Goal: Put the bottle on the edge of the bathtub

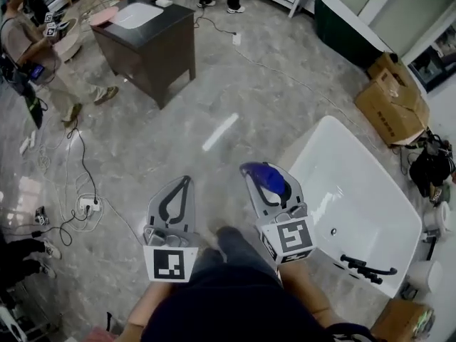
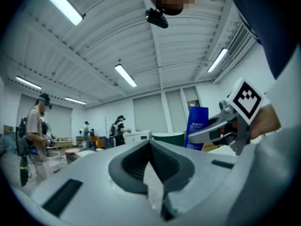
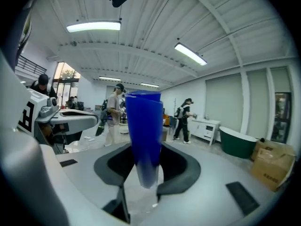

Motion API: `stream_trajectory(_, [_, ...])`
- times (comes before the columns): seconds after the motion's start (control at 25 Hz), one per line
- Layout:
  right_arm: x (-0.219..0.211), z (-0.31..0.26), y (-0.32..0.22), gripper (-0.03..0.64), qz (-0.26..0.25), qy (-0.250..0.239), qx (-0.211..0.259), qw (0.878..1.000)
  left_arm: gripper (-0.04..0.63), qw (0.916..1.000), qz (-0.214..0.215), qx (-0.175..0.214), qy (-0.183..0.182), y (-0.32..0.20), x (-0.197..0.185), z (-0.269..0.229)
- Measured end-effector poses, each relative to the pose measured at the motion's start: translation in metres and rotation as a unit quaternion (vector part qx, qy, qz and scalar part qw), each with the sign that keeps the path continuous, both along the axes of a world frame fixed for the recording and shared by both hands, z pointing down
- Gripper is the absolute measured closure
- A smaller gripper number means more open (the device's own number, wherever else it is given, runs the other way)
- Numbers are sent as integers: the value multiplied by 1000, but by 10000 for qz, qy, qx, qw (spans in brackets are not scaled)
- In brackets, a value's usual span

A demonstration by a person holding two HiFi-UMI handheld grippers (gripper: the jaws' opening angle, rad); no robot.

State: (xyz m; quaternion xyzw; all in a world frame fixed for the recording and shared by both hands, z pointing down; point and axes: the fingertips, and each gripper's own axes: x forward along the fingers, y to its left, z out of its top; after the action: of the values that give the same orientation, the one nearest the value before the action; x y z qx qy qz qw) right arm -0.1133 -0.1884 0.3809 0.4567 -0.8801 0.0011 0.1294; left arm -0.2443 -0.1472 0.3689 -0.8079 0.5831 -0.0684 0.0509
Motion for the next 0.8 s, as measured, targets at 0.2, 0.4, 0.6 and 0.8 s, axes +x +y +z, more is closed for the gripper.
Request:
stream_trajectory(0.2, [96, 6, -10, 456, 1182, -35, -19, 9930, 594, 9931, 1167, 26, -91, -35, 86, -1])
stream_trajectory(0.4, [179, 10, 0, 456, 2139, -57, -46, 9768, 595, 9769, 2136, 86, -57, -46, 166, -3])
stream_trajectory(0.6, [249, 14, 14, 456, 2952, -39, -131, 9553, 594, 9561, 2920, 38, -226, -50, 232, 1])
stream_trajectory(0.8, [296, 17, 21, 456, 3345, -12, -172, 9423, 595, 9448, 3268, 13, -226, -54, 278, 4])
